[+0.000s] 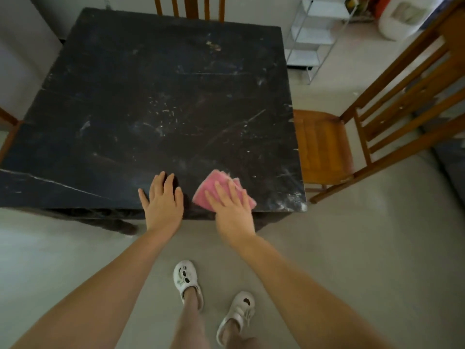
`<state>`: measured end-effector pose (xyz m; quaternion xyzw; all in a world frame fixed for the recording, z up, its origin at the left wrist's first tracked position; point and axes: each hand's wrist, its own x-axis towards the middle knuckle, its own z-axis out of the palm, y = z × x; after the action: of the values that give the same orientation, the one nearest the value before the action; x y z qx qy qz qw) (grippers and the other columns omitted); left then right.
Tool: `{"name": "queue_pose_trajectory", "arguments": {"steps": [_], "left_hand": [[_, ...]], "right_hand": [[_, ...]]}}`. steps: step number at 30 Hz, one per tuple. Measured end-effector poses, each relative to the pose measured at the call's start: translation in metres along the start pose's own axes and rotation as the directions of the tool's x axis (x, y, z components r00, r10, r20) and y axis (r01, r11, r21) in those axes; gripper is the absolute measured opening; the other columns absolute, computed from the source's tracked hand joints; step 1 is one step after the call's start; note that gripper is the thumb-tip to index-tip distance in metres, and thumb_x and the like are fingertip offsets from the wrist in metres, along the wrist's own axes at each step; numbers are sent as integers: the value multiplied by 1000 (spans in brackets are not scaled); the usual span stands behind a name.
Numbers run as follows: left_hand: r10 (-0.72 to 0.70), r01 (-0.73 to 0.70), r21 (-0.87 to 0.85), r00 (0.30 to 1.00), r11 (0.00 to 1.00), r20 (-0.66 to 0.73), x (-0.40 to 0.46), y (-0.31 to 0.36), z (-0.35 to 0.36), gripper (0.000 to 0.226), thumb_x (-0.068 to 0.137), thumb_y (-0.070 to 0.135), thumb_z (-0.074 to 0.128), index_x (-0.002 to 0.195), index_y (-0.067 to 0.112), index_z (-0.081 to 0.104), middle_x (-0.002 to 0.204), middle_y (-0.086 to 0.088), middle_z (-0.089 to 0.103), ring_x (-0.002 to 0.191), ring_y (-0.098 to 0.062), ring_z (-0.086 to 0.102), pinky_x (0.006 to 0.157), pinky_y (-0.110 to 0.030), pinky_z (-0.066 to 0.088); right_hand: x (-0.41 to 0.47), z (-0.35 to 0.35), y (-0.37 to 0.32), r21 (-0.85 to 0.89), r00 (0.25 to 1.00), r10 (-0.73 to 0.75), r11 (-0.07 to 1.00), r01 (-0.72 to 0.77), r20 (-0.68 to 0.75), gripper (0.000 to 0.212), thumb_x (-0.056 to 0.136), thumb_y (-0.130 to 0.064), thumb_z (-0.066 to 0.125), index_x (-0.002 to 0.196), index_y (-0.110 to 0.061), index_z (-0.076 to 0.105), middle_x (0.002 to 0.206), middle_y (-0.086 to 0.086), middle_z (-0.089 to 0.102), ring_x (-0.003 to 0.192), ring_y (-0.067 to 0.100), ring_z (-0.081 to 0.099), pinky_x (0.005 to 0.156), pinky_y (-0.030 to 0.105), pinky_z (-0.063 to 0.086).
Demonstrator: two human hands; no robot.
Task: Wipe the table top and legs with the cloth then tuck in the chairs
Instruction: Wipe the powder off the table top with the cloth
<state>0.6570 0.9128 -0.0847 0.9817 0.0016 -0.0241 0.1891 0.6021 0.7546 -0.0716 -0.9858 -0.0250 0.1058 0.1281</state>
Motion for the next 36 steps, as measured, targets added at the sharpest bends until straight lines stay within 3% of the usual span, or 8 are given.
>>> {"name": "queue_pose_trajectory", "arguments": {"steps": [6, 10, 13, 16, 25, 29, 33, 36], "left_hand": [[42, -48, 129, 998, 990, 49, -8, 10, 10, 49, 98, 32, 27, 145, 18, 21, 155, -7, 12, 143, -22, 2, 111, -49, -9], [43, -53, 131, 996, 990, 77, -7, 11, 8, 50, 98, 31, 29, 146, 18, 20, 155, -6, 10, 143, -21, 0, 111, -49, -9], [50, -55, 70, 996, 996, 75, -8, 10, 4, 49, 98, 28, 31, 145, 16, 23, 155, -6, 13, 143, -19, 1, 112, -48, -9], [90, -96, 73, 992, 993, 84, -7, 1, -1, 49, 98, 27, 31, 145, 14, 23, 154, -7, 15, 143, -20, 4, 112, -46, -9], [172, -184, 139, 981, 973, 93, 14, -45, -20, 59, 94, 39, 16, 140, 8, 34, 148, -13, 32, 140, -27, 22, 111, -53, 4], [102, -102, 68, 995, 992, -4, 29, -68, -35, 64, 91, 41, 10, 140, 7, 33, 147, -12, 33, 140, -25, 22, 111, -51, 1], [16, -9, 103, 998, 995, -65, 40, -110, -54, 52, 96, 34, 20, 140, 10, 35, 148, -10, 32, 140, -23, 21, 112, -50, -2], [-94, 98, 168, 995, 981, -31, 47, -145, -70, 45, 99, 27, 24, 143, 15, 29, 153, -6, 22, 143, -19, 9, 114, -47, -8]], "right_hand": [[-65, -24, 119, 233, 867, 496, 849, -474, -45, 75, 92, 8, 42, 148, -24, 3, 157, -1, -7, 144, 25, -8, 118, 46, 6], [-41, -41, 92, 537, 803, 565, 744, -398, -187, 59, 94, 3, 36, 146, -23, 25, 156, -2, 15, 143, 20, 13, 117, 41, 17], [4, -38, 28, 265, 974, 153, 958, -105, -170, 58, 91, -4, 36, 146, -19, 26, 157, 6, 10, 145, 27, 3, 117, 46, 8], [31, -15, -14, 11, 999, -7, 1000, 7, 51, 57, 98, -25, 34, 149, -25, 8, 158, 7, -8, 140, 36, -19, 111, 50, -13], [45, -48, 78, -123, 867, 498, 860, -495, -9, 68, 97, -7, 40, 148, -31, 2, 158, 3, -7, 143, 36, -9, 116, 55, 3], [84, -13, -19, -17, 990, 86, 996, -88, -109, 77, 83, 6, 44, 148, -20, 12, 158, 10, -1, 141, 41, -10, 114, 53, -12], [85, 22, -100, 193, 932, -359, 912, 362, -50, 70, 73, 10, 47, 140, -10, 38, 153, 14, 23, 143, 36, 6, 114, 38, -12], [103, -8, -94, 482, 935, -264, 804, 349, -237, 53, 72, 9, 40, 120, 0, 60, 129, 19, 56, 124, 34, 49, 112, 23, 18]]}}
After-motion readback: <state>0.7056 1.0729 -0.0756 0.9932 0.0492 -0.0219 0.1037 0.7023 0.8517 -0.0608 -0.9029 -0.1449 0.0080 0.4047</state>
